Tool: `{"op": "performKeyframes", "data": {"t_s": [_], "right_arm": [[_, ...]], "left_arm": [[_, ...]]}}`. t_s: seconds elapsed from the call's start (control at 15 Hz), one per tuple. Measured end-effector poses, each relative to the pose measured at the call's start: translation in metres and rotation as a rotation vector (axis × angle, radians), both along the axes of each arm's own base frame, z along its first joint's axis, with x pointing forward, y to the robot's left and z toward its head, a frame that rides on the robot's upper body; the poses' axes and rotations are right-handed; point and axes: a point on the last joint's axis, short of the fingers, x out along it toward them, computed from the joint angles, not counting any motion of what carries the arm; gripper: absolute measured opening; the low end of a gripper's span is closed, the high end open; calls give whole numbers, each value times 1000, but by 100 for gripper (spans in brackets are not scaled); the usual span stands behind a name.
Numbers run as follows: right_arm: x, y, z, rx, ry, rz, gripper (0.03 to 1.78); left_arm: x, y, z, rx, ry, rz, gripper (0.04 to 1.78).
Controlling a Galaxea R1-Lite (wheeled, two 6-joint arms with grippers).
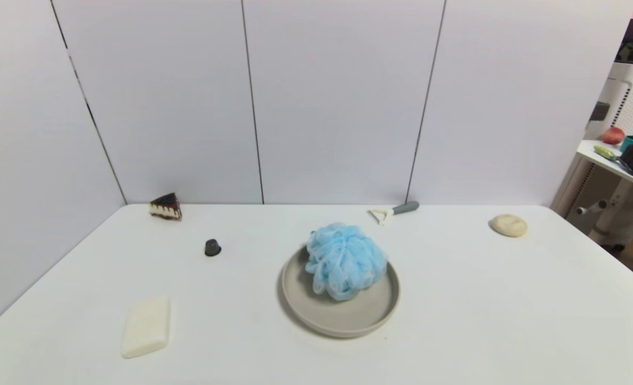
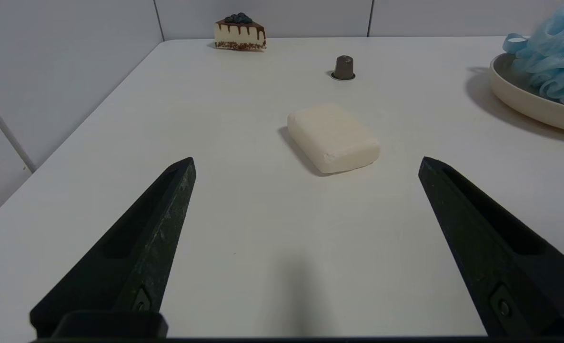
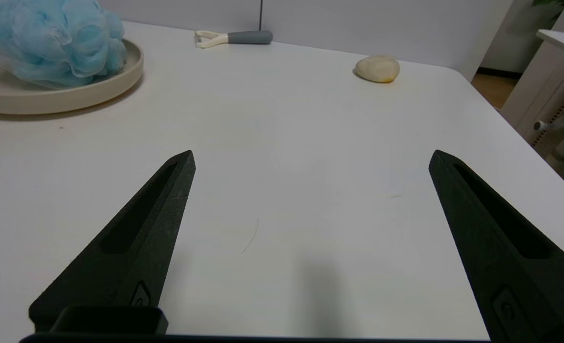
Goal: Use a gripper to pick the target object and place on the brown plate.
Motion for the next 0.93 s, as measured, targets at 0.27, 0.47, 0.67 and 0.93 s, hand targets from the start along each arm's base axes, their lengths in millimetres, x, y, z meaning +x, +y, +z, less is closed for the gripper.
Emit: {"op": "performKeyframes", "data": {"t_s": [0.27, 0.47, 0.67, 0.93], "right_arm": [[0, -1, 0, 54, -4, -36, 169], [0, -1, 0, 90, -5, -42, 169], [0, -1, 0, 88, -6, -42, 169], [0, -1, 0, 81, -3, -40, 169]], "left_arm": [[0, 0, 0, 0, 0, 0, 169], [0, 0, 0, 0, 0, 0, 169], [0, 0, 0, 0, 0, 0, 169], [0, 0, 0, 0, 0, 0, 169]]}}
